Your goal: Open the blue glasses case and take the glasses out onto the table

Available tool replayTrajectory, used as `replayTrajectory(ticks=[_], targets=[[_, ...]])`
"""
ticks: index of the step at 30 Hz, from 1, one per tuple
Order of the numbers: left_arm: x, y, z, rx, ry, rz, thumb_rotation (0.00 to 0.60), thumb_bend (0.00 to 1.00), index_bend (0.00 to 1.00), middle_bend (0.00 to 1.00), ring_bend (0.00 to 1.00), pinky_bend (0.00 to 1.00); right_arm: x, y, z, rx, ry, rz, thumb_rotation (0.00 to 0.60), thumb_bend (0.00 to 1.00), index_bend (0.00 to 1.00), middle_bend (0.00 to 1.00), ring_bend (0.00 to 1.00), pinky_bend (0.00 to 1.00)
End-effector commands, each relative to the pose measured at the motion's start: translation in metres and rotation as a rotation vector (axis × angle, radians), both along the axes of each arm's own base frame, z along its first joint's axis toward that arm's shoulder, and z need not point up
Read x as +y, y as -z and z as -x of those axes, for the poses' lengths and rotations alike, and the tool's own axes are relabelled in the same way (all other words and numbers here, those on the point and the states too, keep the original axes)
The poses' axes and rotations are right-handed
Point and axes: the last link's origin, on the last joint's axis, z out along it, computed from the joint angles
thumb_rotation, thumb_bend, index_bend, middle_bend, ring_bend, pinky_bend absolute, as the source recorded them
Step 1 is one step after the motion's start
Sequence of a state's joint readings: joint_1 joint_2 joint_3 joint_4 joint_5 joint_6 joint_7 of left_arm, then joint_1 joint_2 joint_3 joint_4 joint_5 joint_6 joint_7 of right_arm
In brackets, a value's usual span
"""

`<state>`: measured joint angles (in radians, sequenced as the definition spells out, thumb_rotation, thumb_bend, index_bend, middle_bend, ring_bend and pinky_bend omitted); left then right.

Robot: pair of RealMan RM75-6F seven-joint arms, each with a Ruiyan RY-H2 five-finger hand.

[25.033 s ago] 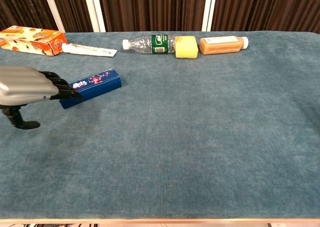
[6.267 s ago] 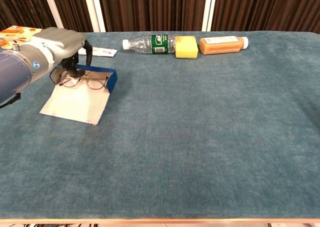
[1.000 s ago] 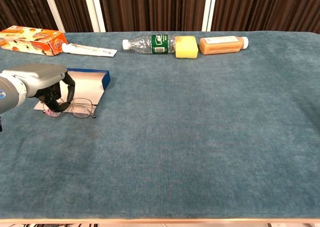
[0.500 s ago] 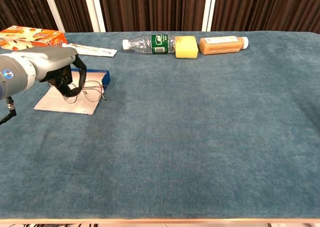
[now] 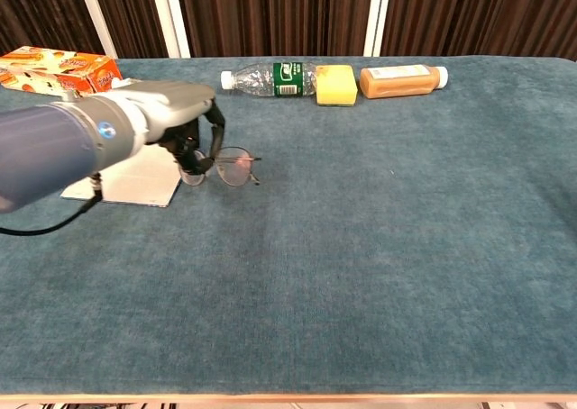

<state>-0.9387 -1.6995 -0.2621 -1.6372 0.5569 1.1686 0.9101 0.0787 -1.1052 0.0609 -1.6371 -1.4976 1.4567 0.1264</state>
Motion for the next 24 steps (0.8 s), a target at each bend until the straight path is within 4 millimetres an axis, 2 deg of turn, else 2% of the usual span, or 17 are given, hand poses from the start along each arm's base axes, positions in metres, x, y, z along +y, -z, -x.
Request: replayTrajectory(ticks=[1, 8, 14, 19, 24], targets=[[0.0, 0.012, -0.013, 0.011, 0.017, 0.013, 0.6, 0.43, 0.57, 1.0, 0.85, 0.85, 0.0, 0.0, 0.0, -0.001, 0.0, -0.001, 0.6, 0.22, 0.0, 0.0, 0.0, 0.21], [-0.003, 0.031, -0.025, 0.026, 0.02, 0.033, 0.6, 0.42, 0.55, 1.0, 0.85, 0.85, 0.0, 0.0, 0.0, -0.005, 0.0, -0.004, 0.6, 0.22, 0.0, 0.0, 0.0, 0.21], [-0.005, 0.038, -0.027, 0.035, 0.024, 0.043, 0.6, 0.39, 0.53, 1.0, 0.84, 0.85, 0.0, 0.001, 0.0, -0.005, -0.002, -0.005, 0.6, 0.22, 0.0, 0.0, 0.0, 0.21], [-0.006, 0.041, -0.028, 0.028, 0.03, 0.035, 0.6, 0.26, 0.42, 1.0, 0.82, 0.85, 0.001, 0.001, 0.0, -0.001, -0.002, -0.003, 0.6, 0.22, 0.0, 0.0, 0.0, 0.21], [-0.006, 0.032, -0.025, 0.018, 0.047, 0.009, 0.6, 0.16, 0.39, 1.0, 0.79, 0.84, 0.001, 0.001, 0.001, 0.001, -0.003, -0.002, 0.6, 0.22, 0.0, 0.0, 0.0, 0.21]])
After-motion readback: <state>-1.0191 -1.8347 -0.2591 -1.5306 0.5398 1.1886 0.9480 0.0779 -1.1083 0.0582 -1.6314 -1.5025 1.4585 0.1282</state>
